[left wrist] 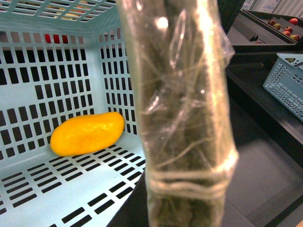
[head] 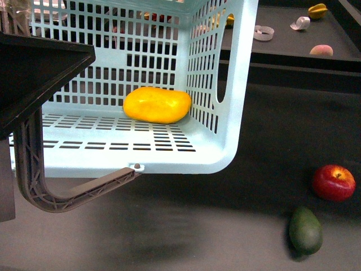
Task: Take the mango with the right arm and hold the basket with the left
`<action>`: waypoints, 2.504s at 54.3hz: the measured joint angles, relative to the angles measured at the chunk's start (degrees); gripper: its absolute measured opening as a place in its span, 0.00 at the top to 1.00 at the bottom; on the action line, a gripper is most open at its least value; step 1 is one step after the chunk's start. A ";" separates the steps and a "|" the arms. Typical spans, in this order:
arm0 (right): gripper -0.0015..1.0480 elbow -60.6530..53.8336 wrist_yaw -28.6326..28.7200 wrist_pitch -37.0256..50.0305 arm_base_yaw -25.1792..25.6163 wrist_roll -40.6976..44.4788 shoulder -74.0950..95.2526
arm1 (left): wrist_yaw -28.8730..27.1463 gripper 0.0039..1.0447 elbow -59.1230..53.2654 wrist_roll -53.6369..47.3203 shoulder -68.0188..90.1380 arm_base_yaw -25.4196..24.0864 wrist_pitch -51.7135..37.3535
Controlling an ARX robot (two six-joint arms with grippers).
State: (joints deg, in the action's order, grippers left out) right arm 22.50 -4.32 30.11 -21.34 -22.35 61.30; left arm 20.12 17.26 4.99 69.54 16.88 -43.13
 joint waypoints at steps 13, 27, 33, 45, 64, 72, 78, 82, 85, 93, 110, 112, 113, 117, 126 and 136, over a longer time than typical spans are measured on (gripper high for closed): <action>0.08 -12.59 -2.43 -19.63 12.39 -1.70 -26.64 | 0.00 0.93 0.00 -0.04 0.00 0.00 0.00; 0.08 -13.66 -3.39 -23.43 13.81 -2.14 -32.83 | -0.07 0.93 0.00 -0.09 0.00 0.00 0.00; 0.08 -13.88 -3.28 -22.77 13.86 -1.44 -32.76 | -0.02 0.93 0.00 0.00 0.00 0.00 0.00; 0.43 -19.63 3.82 -9.11 20.13 17.75 -37.24 | -0.02 0.93 0.00 -0.04 0.00 0.00 0.00; 0.98 -22.25 4.24 -13.14 21.22 22.01 -44.50 | -0.02 0.93 0.00 -0.04 0.00 0.00 -0.02; 0.98 -22.25 4.24 -15.76 21.22 22.08 -47.19 | 0.00 0.93 0.00 -0.02 0.00 0.00 -0.02; 0.98 -22.25 4.22 -17.46 21.22 22.08 -48.81 | 0.00 0.93 0.00 -0.02 0.00 0.00 0.00; 0.98 -22.25 4.22 -18.45 21.22 22.10 -49.83 | 0.00 0.93 0.00 -0.02 0.00 0.00 0.00; 0.98 -22.25 4.24 -19.10 21.22 22.10 -50.53 | -0.02 0.93 0.00 -0.02 0.00 0.00 0.00; 0.98 -22.21 4.28 -27.56 21.24 22.10 -56.98 | 0.00 0.93 0.00 -0.02 0.00 0.00 -0.02; 0.98 -22.21 4.26 -30.01 21.24 22.14 -60.98 | 0.00 0.93 0.00 0.00 0.00 0.00 -0.02; 0.98 -22.21 4.26 -30.01 21.24 22.14 -60.98 | 0.00 0.93 0.00 0.00 0.00 0.00 -0.02; 0.98 -22.21 4.26 -30.01 21.24 22.14 -60.98 | 0.02 0.93 0.00 -0.02 0.00 0.00 0.00; 0.98 -22.21 4.26 -30.01 21.24 22.14 -60.98 | -0.02 0.93 0.00 -0.04 0.00 0.00 0.00; 0.98 -22.21 4.26 -30.01 21.24 22.14 -60.98 | -0.02 0.93 0.00 -0.02 0.00 0.00 0.00; 0.98 -22.21 4.26 -30.01 21.24 22.14 -60.98 | -0.02 0.93 0.00 -0.02 0.00 0.00 0.00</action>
State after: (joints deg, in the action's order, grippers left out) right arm 0.30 -0.05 0.10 -0.10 -0.21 0.32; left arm 20.10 17.26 4.97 69.54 16.88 -43.13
